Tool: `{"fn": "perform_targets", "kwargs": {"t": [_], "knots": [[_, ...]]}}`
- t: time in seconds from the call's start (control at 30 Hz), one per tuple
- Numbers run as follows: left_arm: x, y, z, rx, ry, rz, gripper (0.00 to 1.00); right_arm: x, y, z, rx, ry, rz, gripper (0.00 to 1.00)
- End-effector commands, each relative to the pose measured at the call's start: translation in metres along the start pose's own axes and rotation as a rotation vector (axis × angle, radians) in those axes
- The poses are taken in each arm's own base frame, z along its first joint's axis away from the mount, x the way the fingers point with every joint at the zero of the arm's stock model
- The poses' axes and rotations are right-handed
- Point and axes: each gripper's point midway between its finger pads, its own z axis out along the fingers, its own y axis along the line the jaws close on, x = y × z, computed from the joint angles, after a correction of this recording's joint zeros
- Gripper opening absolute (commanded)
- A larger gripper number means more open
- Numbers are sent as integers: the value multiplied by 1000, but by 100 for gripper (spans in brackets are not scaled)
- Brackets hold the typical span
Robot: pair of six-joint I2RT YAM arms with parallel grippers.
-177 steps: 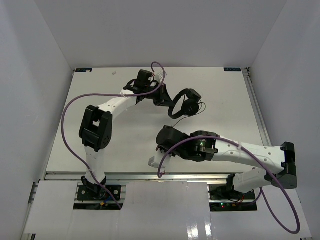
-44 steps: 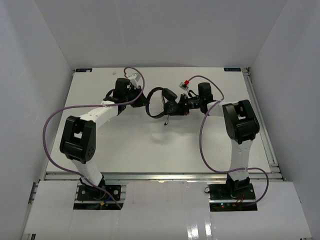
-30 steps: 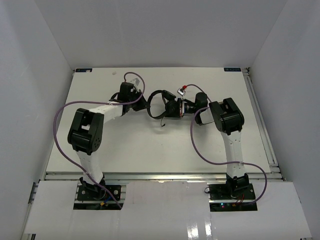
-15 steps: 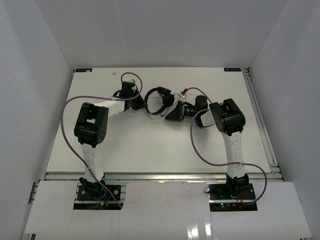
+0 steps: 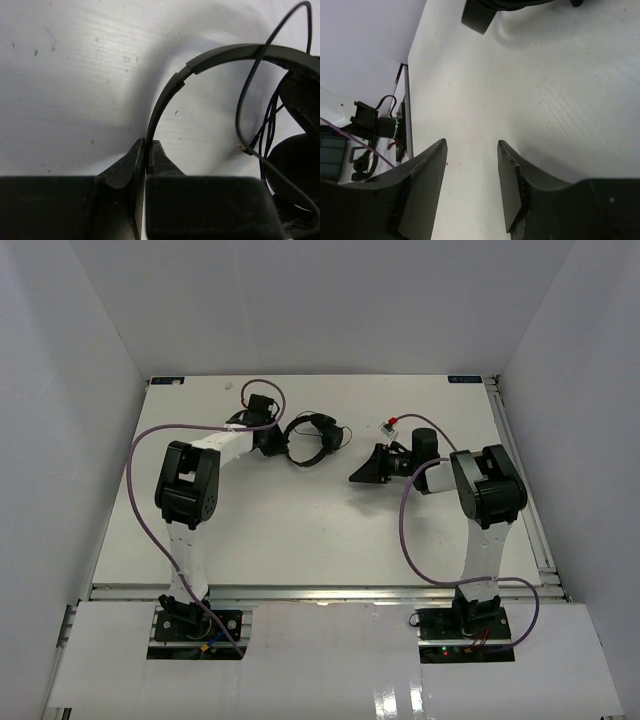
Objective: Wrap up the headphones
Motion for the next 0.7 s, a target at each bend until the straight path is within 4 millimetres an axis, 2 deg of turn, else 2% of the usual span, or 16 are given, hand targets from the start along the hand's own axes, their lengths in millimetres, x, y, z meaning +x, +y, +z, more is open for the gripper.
{"fn": "perform_targets", "kwargs": {"t": [0.0, 0.07, 0.2, 0.37, 0.5, 0.6, 0.63, 0.67], "knots": [[-19, -22, -2, 18, -28, 11, 0, 6, 11, -25, 77, 64, -127, 54], [-20, -28, 1, 21, -20, 31, 1, 0, 18, -34, 105, 70, -217, 57], [-17, -35, 3, 6, 3, 65, 32, -1, 30, -53, 159, 97, -254, 60], [-17, -32, -5, -19, 14, 96, 55, -3, 46, -78, 220, 124, -369, 63], [-18, -27, -20, -40, 18, 152, 67, 7, 59, -96, 262, 167, -459, 64], [-26, -39, -49, 5, -9, 198, 77, 14, 65, -109, 309, 211, -525, 65], [-25, -40, -51, 17, -6, 216, 77, 11, 67, -112, 326, 212, -566, 66], [-30, -48, -67, 47, -25, 250, 84, 14, 66, -118, 362, 231, -589, 70]]}}
